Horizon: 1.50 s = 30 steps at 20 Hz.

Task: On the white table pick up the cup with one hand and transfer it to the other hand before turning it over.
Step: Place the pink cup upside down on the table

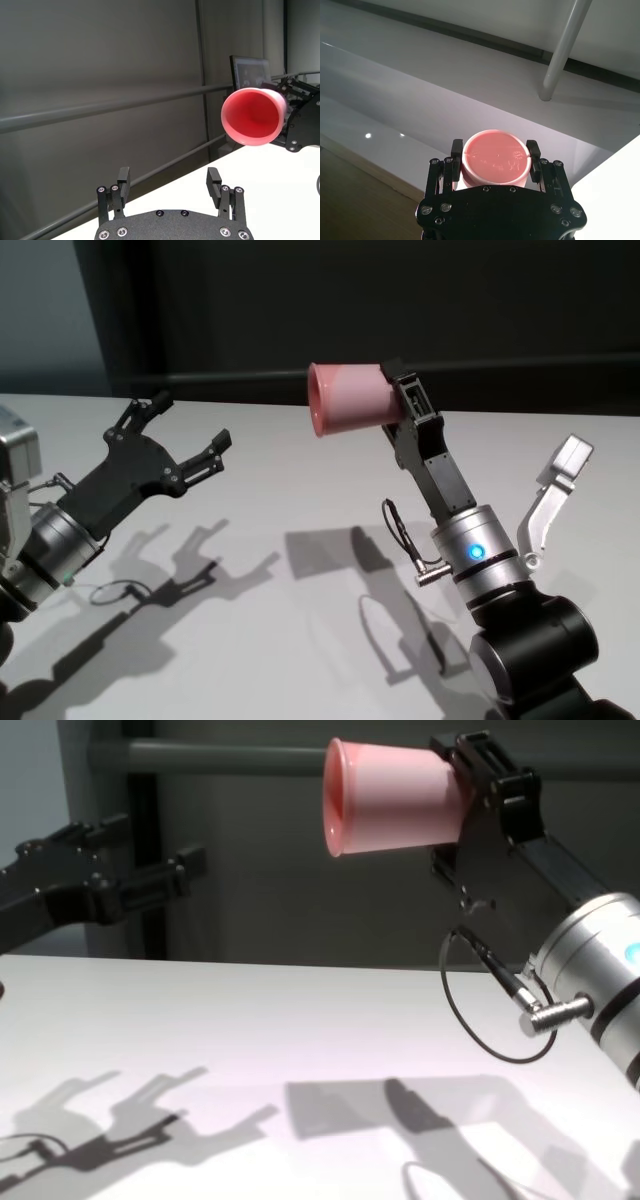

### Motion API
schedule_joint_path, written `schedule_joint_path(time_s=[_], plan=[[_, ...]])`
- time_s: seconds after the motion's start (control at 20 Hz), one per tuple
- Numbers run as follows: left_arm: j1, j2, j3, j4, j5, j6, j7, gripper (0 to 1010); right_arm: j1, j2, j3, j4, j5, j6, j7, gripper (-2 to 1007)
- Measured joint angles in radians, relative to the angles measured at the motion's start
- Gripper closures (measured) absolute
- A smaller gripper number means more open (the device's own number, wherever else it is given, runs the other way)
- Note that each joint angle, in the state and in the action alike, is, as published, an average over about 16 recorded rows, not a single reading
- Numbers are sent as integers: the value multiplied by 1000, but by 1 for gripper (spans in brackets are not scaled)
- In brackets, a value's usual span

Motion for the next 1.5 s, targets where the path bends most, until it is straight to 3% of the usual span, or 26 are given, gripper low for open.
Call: schedule_joint_path(time_s=[0.25, 0.6, 0.95, 1.5], plan=[[30, -36, -12, 21, 50, 8, 79, 9, 0, 0, 0, 0, 0, 0, 0, 267], [55, -84, -18, 87, 78, -4, 117, 9, 0, 0, 0, 0, 0, 0, 0, 267], [79, -110, -22, 144, 99, -38, 117, 9, 0, 0, 0, 0, 0, 0, 0, 267], [93, -110, -19, 160, 129, -62, 98, 9, 0, 0, 0, 0, 0, 0, 0, 267]])
